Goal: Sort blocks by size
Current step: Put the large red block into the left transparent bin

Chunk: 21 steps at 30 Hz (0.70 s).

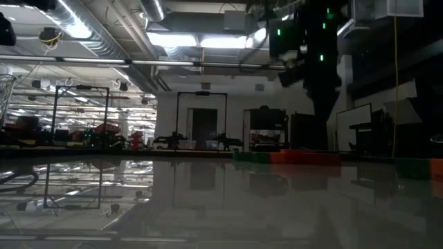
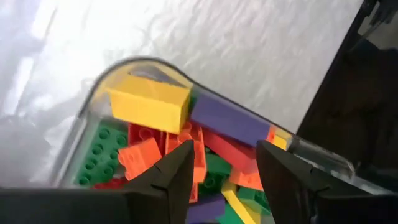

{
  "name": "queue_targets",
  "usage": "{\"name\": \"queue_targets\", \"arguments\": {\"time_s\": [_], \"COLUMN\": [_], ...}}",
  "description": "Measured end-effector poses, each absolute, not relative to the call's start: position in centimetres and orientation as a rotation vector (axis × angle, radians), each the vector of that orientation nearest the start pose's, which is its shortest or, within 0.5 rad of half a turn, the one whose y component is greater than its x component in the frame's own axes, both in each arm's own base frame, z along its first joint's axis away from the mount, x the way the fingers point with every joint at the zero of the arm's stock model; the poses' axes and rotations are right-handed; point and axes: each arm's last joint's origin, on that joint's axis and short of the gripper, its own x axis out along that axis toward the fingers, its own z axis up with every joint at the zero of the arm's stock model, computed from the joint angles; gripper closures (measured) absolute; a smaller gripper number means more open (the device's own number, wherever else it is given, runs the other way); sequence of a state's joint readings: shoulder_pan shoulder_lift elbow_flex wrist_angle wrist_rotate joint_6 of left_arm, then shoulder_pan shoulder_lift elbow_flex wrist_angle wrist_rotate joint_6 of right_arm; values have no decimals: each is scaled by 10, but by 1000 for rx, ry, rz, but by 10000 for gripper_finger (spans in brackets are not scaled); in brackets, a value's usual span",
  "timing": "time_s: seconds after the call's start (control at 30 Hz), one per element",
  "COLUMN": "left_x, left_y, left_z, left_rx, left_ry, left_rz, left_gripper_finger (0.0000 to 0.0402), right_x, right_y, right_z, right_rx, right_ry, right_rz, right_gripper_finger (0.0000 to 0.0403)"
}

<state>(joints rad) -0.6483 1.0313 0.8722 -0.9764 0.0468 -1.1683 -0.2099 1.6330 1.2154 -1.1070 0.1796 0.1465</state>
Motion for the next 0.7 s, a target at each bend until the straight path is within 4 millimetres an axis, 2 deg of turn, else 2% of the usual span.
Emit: {"name": "queue_targets", "arguments": {"time_s": [0.17, 0.3, 0.53, 0.7], "left_x": [141, 141, 141, 141], "left_y": [-107, -107, -107, -107], "left_z": [263, 263, 263, 263], "left_rx": [-621, -615, -615, -616], "left_ry": [1257, 1257, 1255, 1254], "left_rz": [93, 89, 91, 91], "left_gripper_finger": [240, 240, 240, 240], "right_x": [276, 270, 262, 261], "right_y": [-80, -82, -83, -82], "right_z": [189, 171, 157, 155], "right_rx": [241, 249, 161, 161], "right_ry": [1500, 1506, 1520, 1524], "right_rz": [-421, -435, -519, -520], "right_gripper_finger": [158, 158, 158, 158]}}
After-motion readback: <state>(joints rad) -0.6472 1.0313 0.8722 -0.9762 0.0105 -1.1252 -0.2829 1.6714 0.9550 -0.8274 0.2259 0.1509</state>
